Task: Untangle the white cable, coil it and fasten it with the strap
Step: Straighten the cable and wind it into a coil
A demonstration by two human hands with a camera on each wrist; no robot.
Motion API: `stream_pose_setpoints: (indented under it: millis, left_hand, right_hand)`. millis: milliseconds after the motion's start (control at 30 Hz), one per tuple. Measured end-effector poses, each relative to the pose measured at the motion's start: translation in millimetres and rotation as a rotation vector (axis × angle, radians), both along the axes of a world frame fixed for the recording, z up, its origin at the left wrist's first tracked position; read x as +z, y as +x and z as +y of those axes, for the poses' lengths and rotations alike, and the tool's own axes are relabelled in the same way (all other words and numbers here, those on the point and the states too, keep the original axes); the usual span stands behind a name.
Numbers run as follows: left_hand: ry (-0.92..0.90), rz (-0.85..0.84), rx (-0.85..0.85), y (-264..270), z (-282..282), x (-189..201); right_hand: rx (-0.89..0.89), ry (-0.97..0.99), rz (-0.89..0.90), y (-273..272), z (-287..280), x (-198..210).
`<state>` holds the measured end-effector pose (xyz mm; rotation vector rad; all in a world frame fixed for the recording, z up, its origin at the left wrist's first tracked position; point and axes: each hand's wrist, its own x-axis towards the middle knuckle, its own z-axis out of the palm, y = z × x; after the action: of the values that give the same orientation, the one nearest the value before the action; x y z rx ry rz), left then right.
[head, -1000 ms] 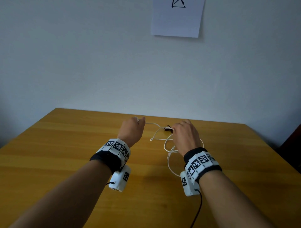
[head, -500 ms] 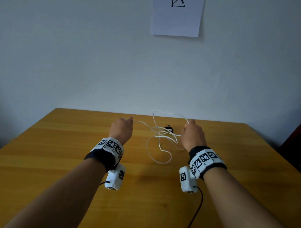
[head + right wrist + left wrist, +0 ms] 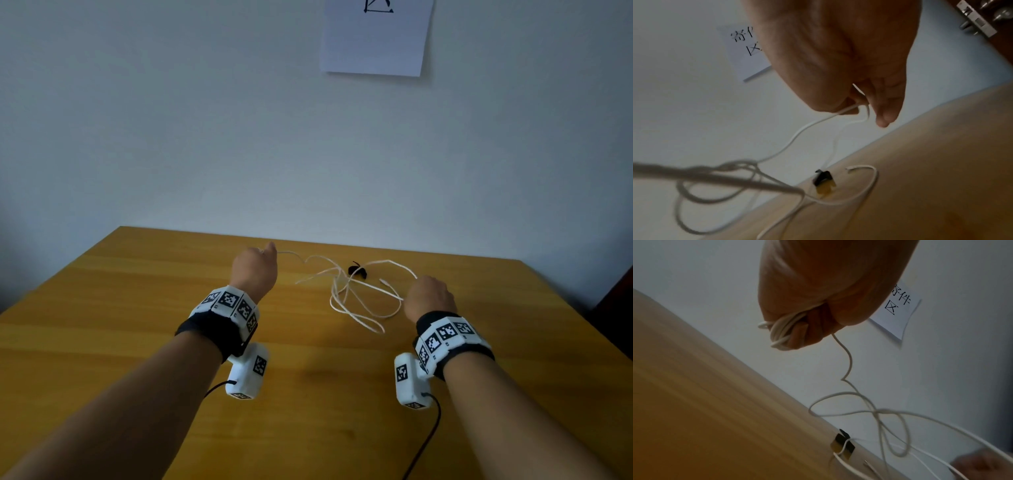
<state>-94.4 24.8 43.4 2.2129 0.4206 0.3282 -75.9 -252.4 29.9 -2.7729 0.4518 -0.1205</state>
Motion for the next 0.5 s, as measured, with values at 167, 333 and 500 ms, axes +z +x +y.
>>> stream_pose_setpoints:
  millis: [167, 333, 500]
  left_hand:
    - [-0.044, 0.023, -0.055, 1, -14, 0]
    - [-0.204, 0.084, -0.073, 3, -27, 5]
    - [-0.549, 0.086, -0.094, -3, -34, 4]
  right_hand:
    - [0.128, 0.054, -0.362, -5, 25, 30]
    - [0.559, 0.298, -0.486, -24, 69, 53]
    - [0.669, 0.409, -0.232, -26, 92, 33]
